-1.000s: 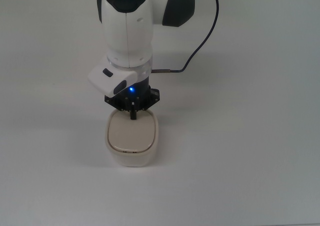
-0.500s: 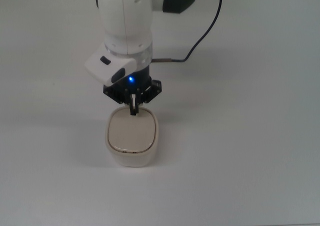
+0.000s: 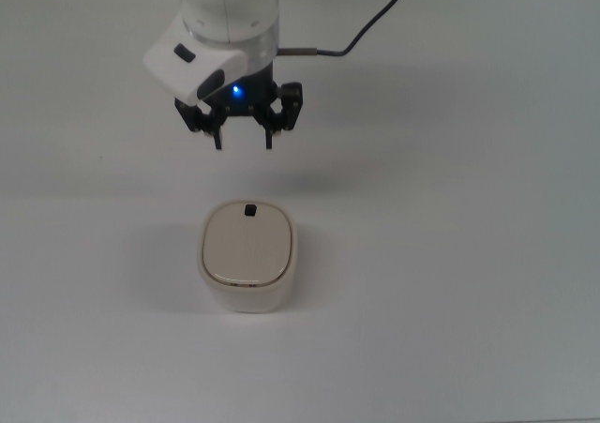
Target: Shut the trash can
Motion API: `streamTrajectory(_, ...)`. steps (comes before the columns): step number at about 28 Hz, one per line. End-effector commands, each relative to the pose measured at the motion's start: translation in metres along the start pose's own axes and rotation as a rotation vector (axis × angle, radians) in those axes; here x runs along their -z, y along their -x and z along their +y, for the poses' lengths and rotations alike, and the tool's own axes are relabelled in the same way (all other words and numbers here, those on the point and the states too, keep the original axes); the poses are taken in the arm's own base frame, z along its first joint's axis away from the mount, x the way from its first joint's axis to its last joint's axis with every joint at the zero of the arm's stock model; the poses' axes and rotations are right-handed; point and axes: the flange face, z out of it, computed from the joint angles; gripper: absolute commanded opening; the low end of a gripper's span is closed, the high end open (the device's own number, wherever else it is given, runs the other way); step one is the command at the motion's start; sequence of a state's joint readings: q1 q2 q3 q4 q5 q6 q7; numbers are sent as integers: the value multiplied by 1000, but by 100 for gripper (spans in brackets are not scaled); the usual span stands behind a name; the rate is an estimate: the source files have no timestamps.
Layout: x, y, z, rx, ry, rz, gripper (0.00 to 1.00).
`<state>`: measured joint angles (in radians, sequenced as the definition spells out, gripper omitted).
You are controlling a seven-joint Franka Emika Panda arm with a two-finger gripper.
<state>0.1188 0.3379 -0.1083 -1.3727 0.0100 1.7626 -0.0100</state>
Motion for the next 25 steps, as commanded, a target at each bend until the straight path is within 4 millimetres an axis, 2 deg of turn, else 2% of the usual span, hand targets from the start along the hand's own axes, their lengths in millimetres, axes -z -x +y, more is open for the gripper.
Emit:
streamTrajectory(1, 9, 13, 5, 12, 22, -43, 100)
streamTrajectory(5, 16, 15, 6, 10, 24, -33, 100)
streamTrajectory(25, 15, 17, 6, 6, 27, -49, 100)
